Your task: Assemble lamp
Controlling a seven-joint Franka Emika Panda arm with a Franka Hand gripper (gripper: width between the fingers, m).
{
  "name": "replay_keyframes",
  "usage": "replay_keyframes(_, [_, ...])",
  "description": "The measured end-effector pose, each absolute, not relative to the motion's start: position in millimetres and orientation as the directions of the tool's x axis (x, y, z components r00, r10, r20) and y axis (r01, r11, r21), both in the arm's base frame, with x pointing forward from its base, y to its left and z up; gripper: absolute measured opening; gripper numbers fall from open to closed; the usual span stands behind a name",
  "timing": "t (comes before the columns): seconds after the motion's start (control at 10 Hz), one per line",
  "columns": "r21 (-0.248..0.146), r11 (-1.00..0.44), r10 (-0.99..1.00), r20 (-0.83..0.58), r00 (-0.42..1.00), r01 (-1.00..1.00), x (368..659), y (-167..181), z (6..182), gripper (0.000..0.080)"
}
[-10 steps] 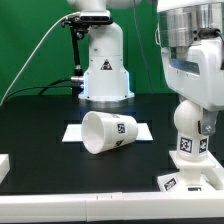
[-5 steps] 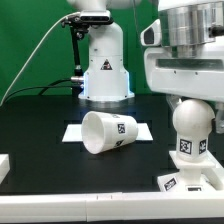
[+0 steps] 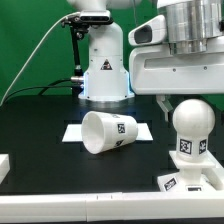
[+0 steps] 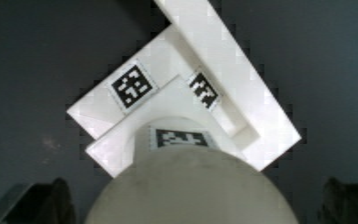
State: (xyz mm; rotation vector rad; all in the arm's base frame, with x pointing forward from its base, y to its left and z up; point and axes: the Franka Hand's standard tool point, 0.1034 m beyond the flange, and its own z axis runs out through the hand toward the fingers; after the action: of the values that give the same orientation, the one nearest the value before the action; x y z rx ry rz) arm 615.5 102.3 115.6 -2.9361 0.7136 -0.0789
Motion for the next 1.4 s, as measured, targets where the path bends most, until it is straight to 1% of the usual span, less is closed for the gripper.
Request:
replay_keyframes(0.1, [-0.101, -0.964, -0.252, 0.043, 0.967, -0.247, 617.8, 101.8, 119.0, 0.0698])
replay_keyframes(0.2, [-0.084, -0.993, -0.09, 0.049, 0.995, -0.085, 617.7, 106.4, 120.6, 0.0698])
replay_keyframes(0.3, [-0.078, -0.997, 0.006, 0.053, 0.999, 0.01, 616.2, 106.7, 119.2, 0.0698])
replay_keyframes(0.6, [-0.049, -0.981, 0.183, 0.064, 0.981, 0.187, 616.9, 101.2, 119.0, 0.0698])
replay_keyframes(0.7, [-0.032, -0.958, 0.281, 0.073, 0.957, 0.284, 618.2, 99.5, 119.1, 0.0698])
replay_keyframes(0.8, [0.036, -0.853, 0.521, 0.099, 0.848, 0.52, 623.3, 96.3, 119.1, 0.0698])
replay_keyframes(0.9, [0.076, -0.737, 0.676, 0.078, 0.733, 0.672, 623.3, 99.1, 116.7, 0.0698])
replay_keyframes(1.0, [0.102, -0.645, 0.763, 0.05, 0.644, 0.757, 623.1, 104.2, 114.2, 0.0698])
replay_keyframes(1.3, [0.116, -0.537, 0.843, 0.023, 0.538, 0.836, 624.2, 95.2, 114.0, 0.0698])
replay_keyframes(1.4, [0.124, -0.472, 0.88, 0.006, 0.475, 0.873, 624.4, 93.3, 114.0, 0.0698])
